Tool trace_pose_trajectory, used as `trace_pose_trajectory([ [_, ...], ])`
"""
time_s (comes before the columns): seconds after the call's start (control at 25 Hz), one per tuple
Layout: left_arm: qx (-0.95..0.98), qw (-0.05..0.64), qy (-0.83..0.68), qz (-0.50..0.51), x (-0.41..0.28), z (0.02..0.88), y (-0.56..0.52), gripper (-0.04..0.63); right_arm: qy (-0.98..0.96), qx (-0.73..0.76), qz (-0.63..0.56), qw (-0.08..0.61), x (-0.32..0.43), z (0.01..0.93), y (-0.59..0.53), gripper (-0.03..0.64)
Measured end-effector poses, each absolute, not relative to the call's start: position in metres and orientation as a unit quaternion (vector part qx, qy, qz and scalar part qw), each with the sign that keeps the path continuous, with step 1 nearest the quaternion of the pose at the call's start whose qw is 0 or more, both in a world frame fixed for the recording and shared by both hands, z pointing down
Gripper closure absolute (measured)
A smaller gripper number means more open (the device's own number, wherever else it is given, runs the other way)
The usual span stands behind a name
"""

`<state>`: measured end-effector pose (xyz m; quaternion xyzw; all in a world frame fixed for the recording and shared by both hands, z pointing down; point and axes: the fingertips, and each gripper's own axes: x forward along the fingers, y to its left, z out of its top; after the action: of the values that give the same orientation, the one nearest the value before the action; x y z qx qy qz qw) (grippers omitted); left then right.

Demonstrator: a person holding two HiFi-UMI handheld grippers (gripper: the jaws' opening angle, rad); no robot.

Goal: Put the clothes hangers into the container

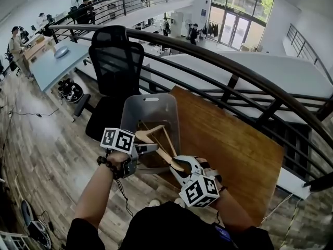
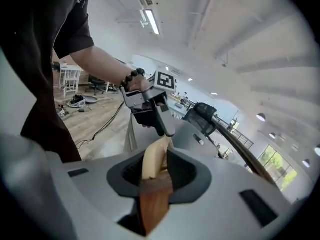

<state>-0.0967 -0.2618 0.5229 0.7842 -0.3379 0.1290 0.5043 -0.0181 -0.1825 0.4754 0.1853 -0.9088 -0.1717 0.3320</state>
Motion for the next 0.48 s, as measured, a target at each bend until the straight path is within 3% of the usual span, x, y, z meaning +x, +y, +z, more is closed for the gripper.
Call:
trace_pose_trajectory([
  [0.36,0.820,0.423,-0.343,0.176,-0.094,0.502,-0.237,0.233,-0.908,0.174,-0.161,0.346,-0.028,0.481,-0.189,0.512],
  [0.48,0.828,0.388,-0.356,0.194,-0.094,0.503,-0.234,0.233,-0.927,0.154,-0.097,0.327,-0.029,0.482,-0.182,0.456],
])
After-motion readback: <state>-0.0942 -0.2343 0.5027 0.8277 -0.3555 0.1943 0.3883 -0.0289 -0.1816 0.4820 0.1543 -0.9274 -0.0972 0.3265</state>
